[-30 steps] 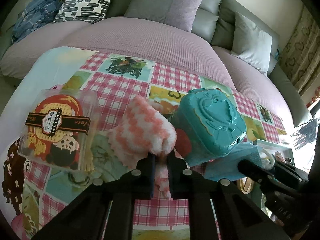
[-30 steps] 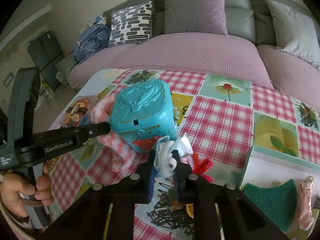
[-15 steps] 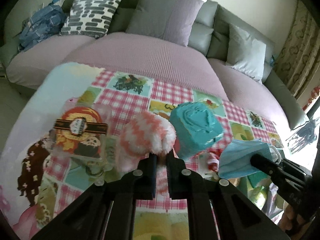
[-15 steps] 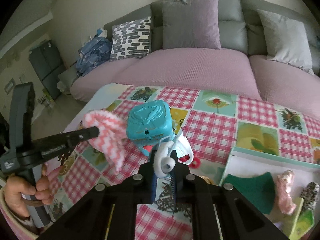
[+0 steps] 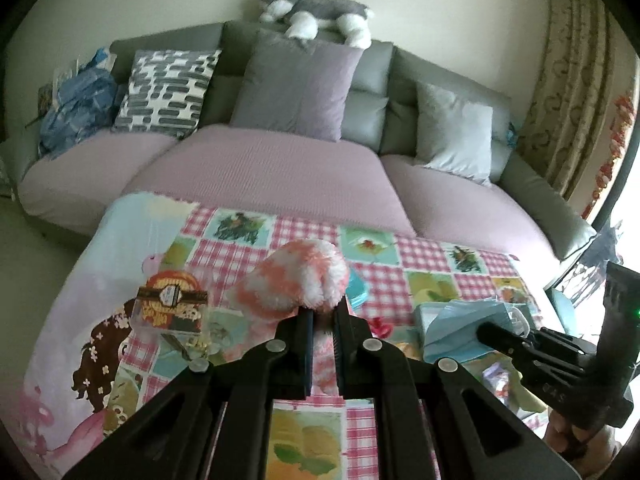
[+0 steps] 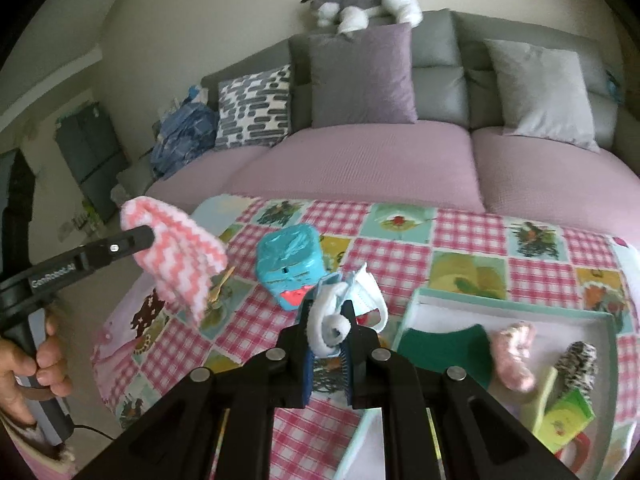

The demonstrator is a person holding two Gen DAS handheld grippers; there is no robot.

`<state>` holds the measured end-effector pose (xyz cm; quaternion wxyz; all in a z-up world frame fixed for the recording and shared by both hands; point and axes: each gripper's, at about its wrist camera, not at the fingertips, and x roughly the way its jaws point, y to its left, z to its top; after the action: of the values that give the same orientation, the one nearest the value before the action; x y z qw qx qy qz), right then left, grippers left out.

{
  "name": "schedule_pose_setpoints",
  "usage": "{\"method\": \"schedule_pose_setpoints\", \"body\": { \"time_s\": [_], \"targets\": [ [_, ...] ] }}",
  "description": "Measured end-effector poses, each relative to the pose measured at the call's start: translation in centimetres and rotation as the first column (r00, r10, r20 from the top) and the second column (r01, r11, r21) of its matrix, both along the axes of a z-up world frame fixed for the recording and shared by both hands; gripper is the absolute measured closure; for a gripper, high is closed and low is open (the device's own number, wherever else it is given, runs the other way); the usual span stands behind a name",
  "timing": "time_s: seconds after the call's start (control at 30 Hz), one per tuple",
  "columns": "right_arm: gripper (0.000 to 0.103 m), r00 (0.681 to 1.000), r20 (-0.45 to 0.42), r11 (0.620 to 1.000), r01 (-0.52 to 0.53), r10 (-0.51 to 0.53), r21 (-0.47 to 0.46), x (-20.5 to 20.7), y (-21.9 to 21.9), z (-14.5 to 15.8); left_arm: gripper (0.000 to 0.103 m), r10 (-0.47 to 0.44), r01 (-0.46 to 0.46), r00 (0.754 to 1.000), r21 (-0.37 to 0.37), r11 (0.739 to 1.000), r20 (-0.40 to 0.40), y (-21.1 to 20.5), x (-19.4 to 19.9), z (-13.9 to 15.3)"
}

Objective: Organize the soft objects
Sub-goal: 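Carry the knitted cloth with the left gripper while the right carries the mask toward the tray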

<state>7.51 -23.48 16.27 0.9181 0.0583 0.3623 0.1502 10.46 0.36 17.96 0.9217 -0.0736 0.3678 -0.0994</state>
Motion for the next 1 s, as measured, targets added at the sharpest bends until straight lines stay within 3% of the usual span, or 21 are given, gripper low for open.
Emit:
{"method": "schedule_pose_setpoints", "body": {
  "time_s": [0.27, 0.43, 0.77, 1.0],
  "targets": [
    [0.091, 0.994, 0.029, 0.995, 0.101, -0.101, 0.008, -2.6, -6.1, 1.4, 0.095, -0.065, 0.064, 0.997, 0.025, 0.998, 0.046, -3.9, -1.7, 2.9],
    [0.091, 0.976, 0.001, 0.976, 0.216, -0.216, -0.019, -3.9, -11.5, 0.3, 0.095, -0.152, 0.15, 0.987, 0.043, 0.988, 0.058, -8.6, -2.0, 3.3],
    [0.091, 0.928, -0.055, 0.929, 0.368, -0.369, -0.035, -6.0, -19.7, -2.2, 0.095, -0.373, 0.371, 0.928, 0.083, 0.925, 0.007, -19.4, -1.6, -0.4],
    [0.091, 0.918, -0.07, 0.921, 0.39, -0.391, -0.027, -5.4, -21.1, -3.6, 0.094, -0.452, 0.454, 0.891, 0.078, 0.888, -0.037, -23.9, -1.2, -3.6]
  ]
}}
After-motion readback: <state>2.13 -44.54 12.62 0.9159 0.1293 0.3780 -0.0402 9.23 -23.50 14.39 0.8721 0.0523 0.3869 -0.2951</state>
